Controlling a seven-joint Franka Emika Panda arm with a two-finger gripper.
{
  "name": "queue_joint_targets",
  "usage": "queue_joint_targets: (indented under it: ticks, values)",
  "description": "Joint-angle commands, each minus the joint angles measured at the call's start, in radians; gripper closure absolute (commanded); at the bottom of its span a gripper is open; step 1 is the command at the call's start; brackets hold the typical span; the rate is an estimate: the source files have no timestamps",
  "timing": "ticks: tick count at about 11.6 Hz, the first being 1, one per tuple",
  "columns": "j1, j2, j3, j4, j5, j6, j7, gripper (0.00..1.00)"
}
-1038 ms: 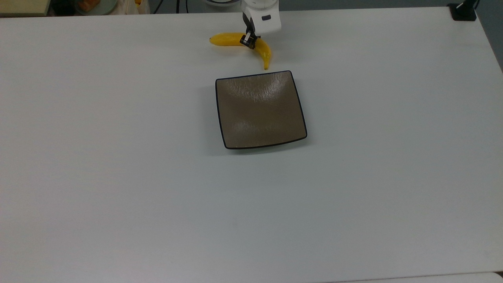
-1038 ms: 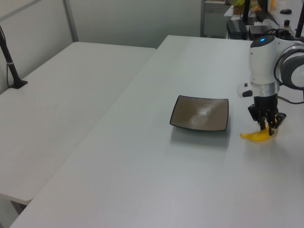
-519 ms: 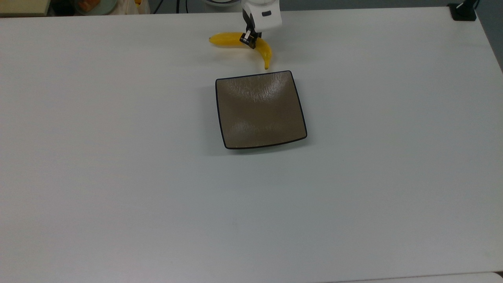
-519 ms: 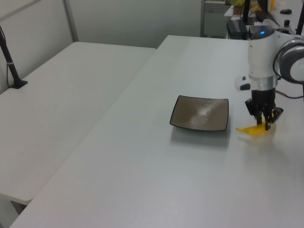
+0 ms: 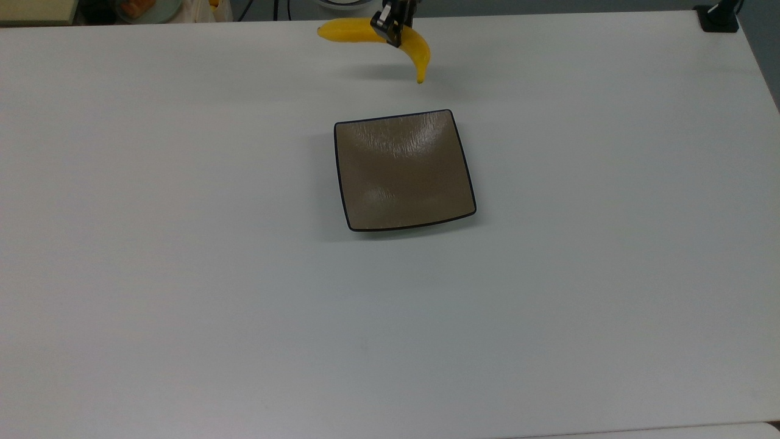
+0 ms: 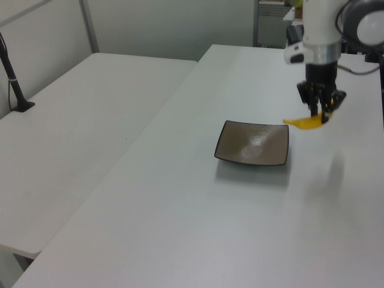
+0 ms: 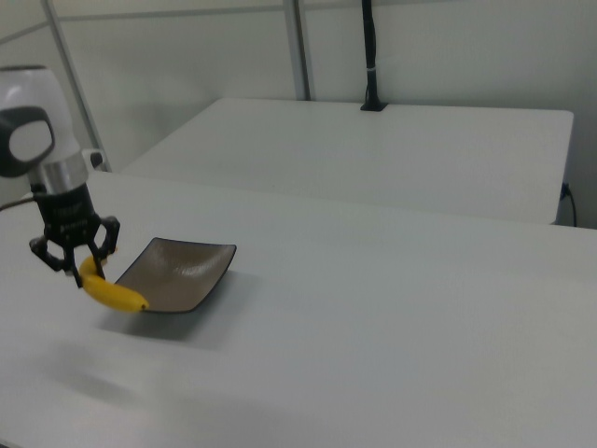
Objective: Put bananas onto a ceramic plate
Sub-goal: 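Lift the banana up off the table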
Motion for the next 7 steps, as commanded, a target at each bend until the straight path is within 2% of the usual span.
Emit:
queue_joint_targets:
  ticks: [1, 5, 7]
  values:
    - [-0.011, 0.060, 0.000, 0.142, -0.002, -0.067, 0.006, 1.00]
    - [-0.028, 0.173, 0.000, 0.249, -0.002, -0.029, 0.004, 1.00]
    - [-0.028, 0.223, 0.000, 0.256, -0.002, 0.075, 0.011, 1.00]
